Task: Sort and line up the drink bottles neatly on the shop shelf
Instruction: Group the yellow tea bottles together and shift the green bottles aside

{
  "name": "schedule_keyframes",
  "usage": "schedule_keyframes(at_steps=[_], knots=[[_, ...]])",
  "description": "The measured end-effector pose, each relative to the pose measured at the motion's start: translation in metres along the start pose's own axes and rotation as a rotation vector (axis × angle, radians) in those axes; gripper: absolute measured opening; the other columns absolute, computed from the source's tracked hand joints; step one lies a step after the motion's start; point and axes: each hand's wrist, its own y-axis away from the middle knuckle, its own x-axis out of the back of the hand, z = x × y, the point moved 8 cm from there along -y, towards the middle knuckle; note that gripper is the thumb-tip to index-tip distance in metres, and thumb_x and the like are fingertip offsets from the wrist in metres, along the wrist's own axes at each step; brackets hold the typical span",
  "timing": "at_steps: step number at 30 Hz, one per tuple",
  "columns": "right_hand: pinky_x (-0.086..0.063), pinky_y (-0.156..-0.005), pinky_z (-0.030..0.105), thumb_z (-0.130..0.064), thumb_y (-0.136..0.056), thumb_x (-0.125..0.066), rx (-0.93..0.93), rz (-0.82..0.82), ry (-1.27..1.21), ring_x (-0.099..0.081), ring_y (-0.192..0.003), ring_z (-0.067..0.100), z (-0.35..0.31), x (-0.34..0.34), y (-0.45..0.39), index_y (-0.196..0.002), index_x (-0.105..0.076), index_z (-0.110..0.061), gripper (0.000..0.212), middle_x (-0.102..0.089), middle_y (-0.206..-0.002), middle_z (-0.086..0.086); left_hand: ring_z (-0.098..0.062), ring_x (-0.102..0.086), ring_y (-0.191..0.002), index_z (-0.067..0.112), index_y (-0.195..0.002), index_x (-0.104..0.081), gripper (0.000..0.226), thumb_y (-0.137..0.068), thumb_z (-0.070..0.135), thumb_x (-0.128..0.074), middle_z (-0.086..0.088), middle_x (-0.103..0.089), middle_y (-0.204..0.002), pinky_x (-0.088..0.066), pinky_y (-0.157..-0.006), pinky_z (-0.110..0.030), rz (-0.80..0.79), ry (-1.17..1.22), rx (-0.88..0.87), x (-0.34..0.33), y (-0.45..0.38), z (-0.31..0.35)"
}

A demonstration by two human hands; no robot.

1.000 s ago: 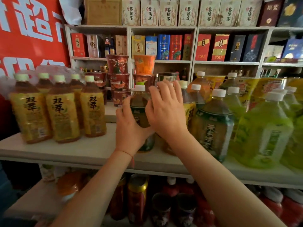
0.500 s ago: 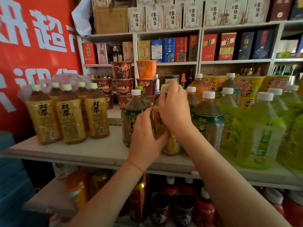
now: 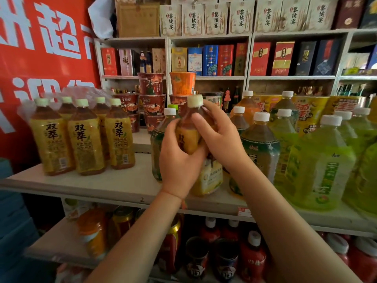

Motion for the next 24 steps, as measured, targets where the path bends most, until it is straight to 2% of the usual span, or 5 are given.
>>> schedule_keyframes(at_steps=[5, 10, 17, 21, 24], knots=[[-0.052, -0.098, 0.036, -0.05, -0.098, -0.048, -0.046, -0.117, -0.247, -0.064, -0.111, 0.006, -0.014, -0.038, -0.002, -0.137, -0.049, -0.019, 0.05, -0.065, -0.122, -0.007, 0.007, -0.066, -0.098, 0.025, -0.127, -0.055, 0.048, -0.086, 0.03, -0.08, 0.014, -0.066, -0.112, -0.053, -0.08, -0.014, 0.115, 0.21, -0.023, 0.062, -0.033, 0.028], [-0.054, -0.09, 0.025, -0.039, -0.101, -0.053, -0.08, -0.322, -0.238, -0.063, -0.106, 0.0, -0.034, -0.121, 0.003, -0.126, -0.045, -0.036, 0.027, -0.064, -0.119, -0.013, -0.002, -0.062, -0.117, 0.023, -0.141, -0.047, 0.062, -0.088, 0.034, -0.076, 0.006, -0.062, -0.133, -0.053, -0.1, -0.031, 0.179, 0.103, -0.062, 0.138, -0.059, 0.001], [-0.049, -0.103, 0.044, -0.046, -0.074, -0.079, -0.179, -0.368, 0.006, -0.046, -0.134, 0.023, -0.011, -0.225, 0.009, -0.156, -0.007, -0.019, 0.113, -0.037, -0.15, 0.005, -0.007, -0.048, -0.133, 0.03, -0.146, -0.042, 0.075, -0.082, 0.034, -0.08, 0.006, -0.048, -0.145, -0.044, -0.112, -0.038, 0.05, -0.101, -0.004, 0.183, -0.088, -0.074], [-0.054, -0.094, 0.046, -0.044, -0.074, -0.081, -0.248, -0.232, 0.125, -0.051, -0.128, 0.026, 0.007, -0.233, 0.008, -0.156, 0.001, -0.019, 0.118, -0.037, -0.15, 0.008, 0.021, -0.048, -0.116, 0.028, -0.148, -0.041, 0.07, -0.088, 0.023, -0.078, 0.029, -0.046, -0.13, -0.043, -0.097, -0.009, -0.074, -0.101, 0.049, 0.173, -0.091, -0.099], [-0.057, -0.083, 0.044, -0.046, -0.075, -0.079, -0.278, -0.224, 0.233, -0.058, -0.117, 0.026, 0.01, -0.238, 0.002, -0.153, -0.007, -0.02, 0.11, -0.042, -0.145, 0.006, 0.004, -0.047, -0.126, 0.026, -0.151, -0.037, 0.071, -0.091, 0.034, -0.074, 0.015, -0.048, -0.138, -0.04, -0.107, -0.02, -0.092, -0.184, 0.027, 0.174, -0.097, -0.108]])
